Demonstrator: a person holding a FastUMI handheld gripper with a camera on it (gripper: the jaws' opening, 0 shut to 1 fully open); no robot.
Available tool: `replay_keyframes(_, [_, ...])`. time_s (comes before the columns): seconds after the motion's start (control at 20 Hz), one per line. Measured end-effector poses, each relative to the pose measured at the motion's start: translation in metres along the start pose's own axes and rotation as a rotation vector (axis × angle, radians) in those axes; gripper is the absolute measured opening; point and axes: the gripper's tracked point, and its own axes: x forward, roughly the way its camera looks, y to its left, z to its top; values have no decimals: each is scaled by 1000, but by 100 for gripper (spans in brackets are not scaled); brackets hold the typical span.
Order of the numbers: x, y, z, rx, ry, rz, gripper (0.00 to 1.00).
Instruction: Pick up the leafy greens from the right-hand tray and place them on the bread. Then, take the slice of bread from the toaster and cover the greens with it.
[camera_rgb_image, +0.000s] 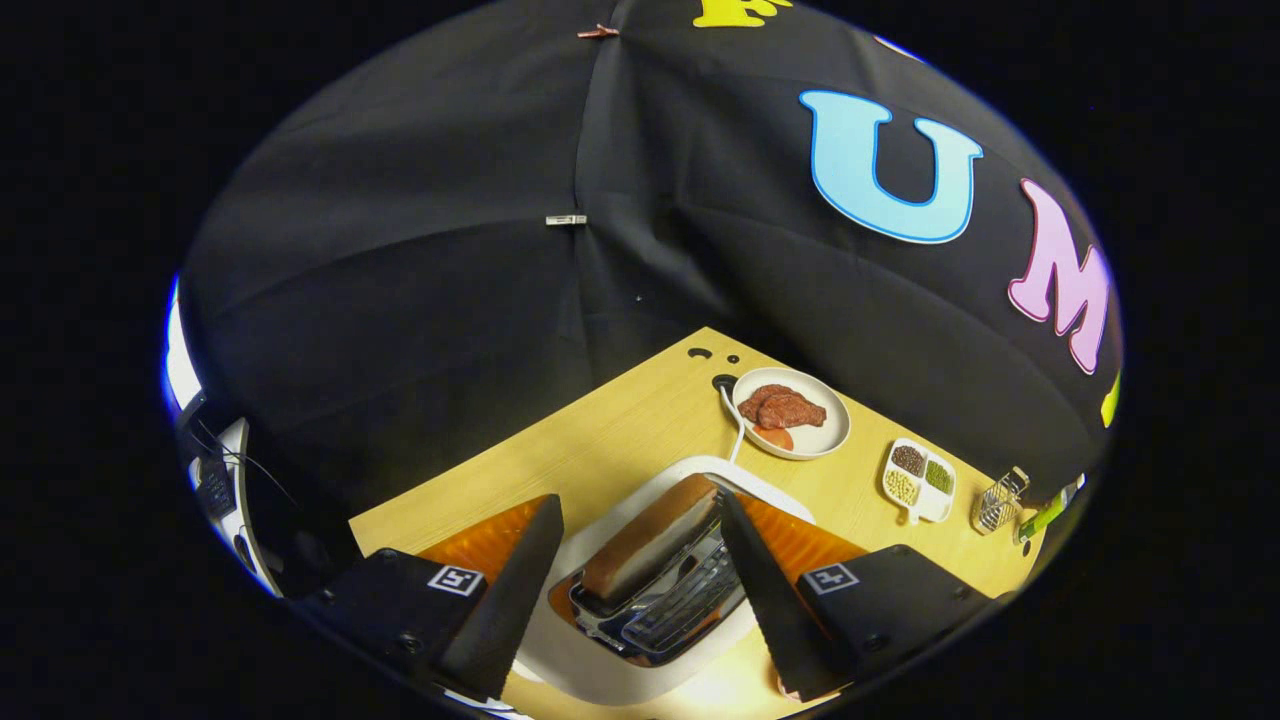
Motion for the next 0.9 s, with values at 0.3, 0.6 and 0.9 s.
replay_keyframes(0.3, [7, 2, -8, 17, 30, -23, 84])
replay_keyframes(0.6, [6, 1, -12, 46, 62, -46, 38])
replay_keyframes(0.9, [-1, -4, -14, 177, 112, -25, 14])
